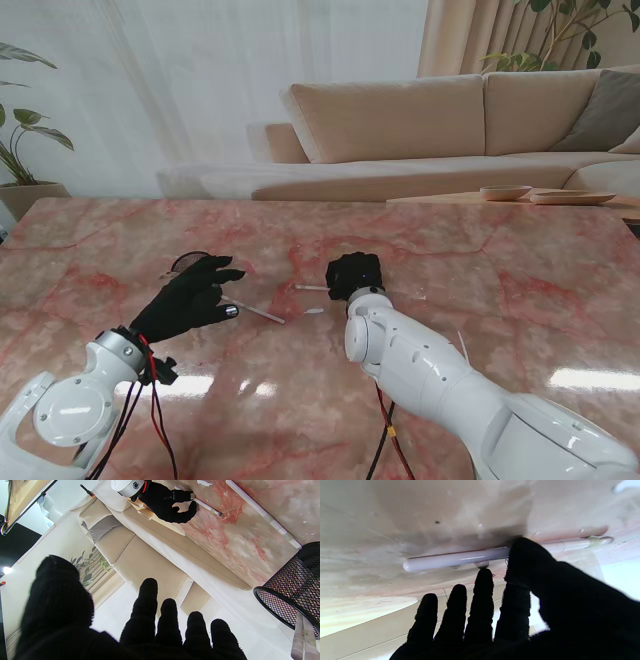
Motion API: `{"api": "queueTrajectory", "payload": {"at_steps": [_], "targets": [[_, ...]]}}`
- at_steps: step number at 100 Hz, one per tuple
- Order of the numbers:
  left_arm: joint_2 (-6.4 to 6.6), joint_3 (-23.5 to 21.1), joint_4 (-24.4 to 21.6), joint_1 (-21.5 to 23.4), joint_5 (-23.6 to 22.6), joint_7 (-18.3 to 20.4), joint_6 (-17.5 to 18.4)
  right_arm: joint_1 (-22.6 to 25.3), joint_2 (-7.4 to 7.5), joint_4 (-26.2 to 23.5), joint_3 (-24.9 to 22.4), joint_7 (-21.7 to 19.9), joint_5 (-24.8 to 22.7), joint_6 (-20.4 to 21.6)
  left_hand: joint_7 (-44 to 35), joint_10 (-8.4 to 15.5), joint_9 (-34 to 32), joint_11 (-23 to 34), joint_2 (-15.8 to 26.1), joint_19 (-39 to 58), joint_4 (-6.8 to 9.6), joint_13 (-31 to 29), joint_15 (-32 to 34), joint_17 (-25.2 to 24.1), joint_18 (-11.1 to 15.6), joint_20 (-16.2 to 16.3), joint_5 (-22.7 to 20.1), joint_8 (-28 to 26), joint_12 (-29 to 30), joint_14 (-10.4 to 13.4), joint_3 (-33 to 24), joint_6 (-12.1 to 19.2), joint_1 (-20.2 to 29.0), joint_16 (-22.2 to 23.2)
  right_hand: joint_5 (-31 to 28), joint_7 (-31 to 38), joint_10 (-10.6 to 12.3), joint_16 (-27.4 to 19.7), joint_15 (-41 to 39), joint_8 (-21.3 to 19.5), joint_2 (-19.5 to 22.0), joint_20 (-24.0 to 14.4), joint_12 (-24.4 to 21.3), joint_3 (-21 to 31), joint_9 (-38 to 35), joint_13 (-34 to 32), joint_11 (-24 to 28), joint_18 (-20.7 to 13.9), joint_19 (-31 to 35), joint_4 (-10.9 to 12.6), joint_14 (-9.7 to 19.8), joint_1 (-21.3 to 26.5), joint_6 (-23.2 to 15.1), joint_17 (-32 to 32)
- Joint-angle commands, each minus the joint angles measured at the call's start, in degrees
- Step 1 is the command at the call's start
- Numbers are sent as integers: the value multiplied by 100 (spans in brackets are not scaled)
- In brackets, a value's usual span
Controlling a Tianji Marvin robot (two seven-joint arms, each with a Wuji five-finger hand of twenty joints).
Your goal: Insert makeup brushes into the holder
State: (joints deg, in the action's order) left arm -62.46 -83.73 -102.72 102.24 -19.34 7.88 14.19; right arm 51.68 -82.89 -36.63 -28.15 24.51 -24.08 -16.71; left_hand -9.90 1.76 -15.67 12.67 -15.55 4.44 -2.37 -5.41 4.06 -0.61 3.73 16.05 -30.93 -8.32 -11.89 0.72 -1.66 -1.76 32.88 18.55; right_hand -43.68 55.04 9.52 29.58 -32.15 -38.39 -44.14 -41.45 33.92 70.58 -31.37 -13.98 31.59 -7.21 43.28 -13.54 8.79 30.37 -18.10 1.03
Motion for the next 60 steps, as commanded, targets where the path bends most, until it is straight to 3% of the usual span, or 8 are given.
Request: {"api": "queueTrajectory", "payload": {"at_steps": [1,18,41,51,56,60], "targets": [[-14,-2,-3,54,-5,-19,3,185,-54,207,82,-201,33,-25,-39,-17,159,-146,169,-241,198,189,-86,-66,70,-77,50,-67,21,306,-85,163,1,-41,-867,13,-56,77,-15,468,-157,-141,4,103,-301,-13,46,8,-3,182,78,39,197,16],[-15,-10,-5,66,7,-19,-9,153,-171,389,124,-153,101,-49,-34,-18,156,-148,178,-248,196,186,-85,-64,66,-97,56,-64,21,301,-85,162,-2,-42,-1006,-55,-41,147,-116,-418,-144,-113,86,295,-356,-21,157,-46,54,214,116,307,164,39],[-17,-25,-24,92,15,-17,-37,88,-331,647,199,-115,189,-11,-43,-17,104,-127,194,-248,190,176,-79,-59,75,-114,38,-68,8,308,-79,169,-10,-38,-1054,-18,-31,223,-281,-654,-181,-133,161,416,-482,-78,310,-34,137,219,139,461,225,-18],[-18,-34,-27,104,9,-23,-36,94,-355,669,181,-93,222,-19,-45,-13,97,-128,198,-248,188,172,-77,-60,74,-119,33,-69,2,312,-77,184,-14,-37,-1045,-164,-37,238,-318,-457,-190,-116,168,380,-501,-76,314,-30,170,221,132,421,337,-11],[-19,-38,-29,110,10,-25,-39,102,-359,676,171,-73,230,-3,-46,-9,97,-129,199,-248,187,171,-76,-60,74,-122,34,-69,0,317,-73,190,-21,-36,-927,-190,-36,233,-323,2,-187,-57,157,323,-506,-75,284,-22,198,237,132,338,509,-1],[-19,-41,-29,113,10,-26,-40,112,-350,666,166,-61,224,12,-47,-8,98,-130,200,-248,187,173,-77,-60,74,-124,33,-70,-1,313,-74,182,-19,-35,-679,-289,-21,232,-324,641,-132,-29,143,279,-501,-75,265,-24,213,235,132,336,766,2]]}}
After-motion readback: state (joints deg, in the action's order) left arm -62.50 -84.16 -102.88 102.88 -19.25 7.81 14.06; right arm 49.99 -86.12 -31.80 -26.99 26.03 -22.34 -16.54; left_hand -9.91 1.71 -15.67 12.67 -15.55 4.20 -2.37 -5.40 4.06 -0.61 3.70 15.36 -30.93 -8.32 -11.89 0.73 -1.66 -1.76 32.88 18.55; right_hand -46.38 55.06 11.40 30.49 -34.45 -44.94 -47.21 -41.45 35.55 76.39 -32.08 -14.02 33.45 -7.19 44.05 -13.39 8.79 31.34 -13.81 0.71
